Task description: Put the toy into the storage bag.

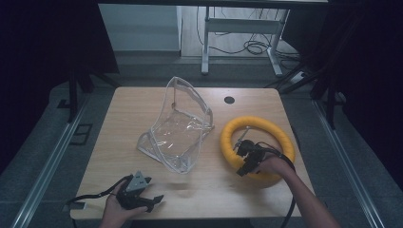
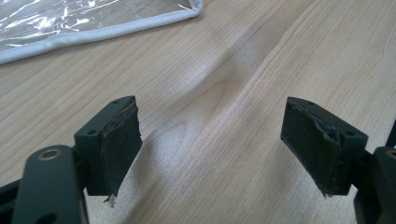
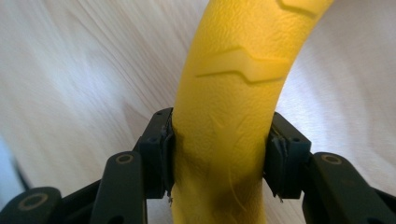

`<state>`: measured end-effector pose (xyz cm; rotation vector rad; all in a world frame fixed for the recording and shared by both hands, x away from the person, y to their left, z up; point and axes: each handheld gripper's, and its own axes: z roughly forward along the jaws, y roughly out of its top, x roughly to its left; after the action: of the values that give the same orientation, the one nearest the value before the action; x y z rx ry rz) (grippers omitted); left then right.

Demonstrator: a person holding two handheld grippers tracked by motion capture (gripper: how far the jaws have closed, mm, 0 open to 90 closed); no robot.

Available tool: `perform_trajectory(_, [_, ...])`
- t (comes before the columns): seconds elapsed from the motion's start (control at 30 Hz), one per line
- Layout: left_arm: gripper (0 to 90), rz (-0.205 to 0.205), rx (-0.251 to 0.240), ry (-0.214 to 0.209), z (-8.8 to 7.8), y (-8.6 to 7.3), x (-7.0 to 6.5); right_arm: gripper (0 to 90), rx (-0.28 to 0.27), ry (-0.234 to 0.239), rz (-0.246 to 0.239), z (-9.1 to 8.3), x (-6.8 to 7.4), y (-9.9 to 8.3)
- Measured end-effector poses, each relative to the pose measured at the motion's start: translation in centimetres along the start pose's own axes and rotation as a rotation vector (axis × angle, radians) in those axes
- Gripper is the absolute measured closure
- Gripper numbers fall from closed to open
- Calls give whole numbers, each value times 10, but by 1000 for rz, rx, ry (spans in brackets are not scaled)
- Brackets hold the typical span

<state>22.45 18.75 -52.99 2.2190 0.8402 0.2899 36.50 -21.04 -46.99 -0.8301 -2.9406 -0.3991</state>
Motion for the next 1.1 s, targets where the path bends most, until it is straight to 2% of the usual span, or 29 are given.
perform_trajectory(0.17, [198,-6,-6,-2,-1,0,0,508,-90,19,37,-20,-5,-6])
perform_trajectory(0.3, [199,-3,-5,-1,-1,0,0,508,-116,20,42,-27,-7,-8])
perform_trajectory(0.57, [199,0,-16,5,-3,1,1,510,-225,33,52,-47,-13,-15])
perform_trajectory(0.77, [199,-1,-23,9,-4,1,2,511,-346,40,81,-70,-16,-18])
perform_trajectory(1.1, [199,3,-23,15,-6,2,3,512,-527,53,96,-96,-18,-25])
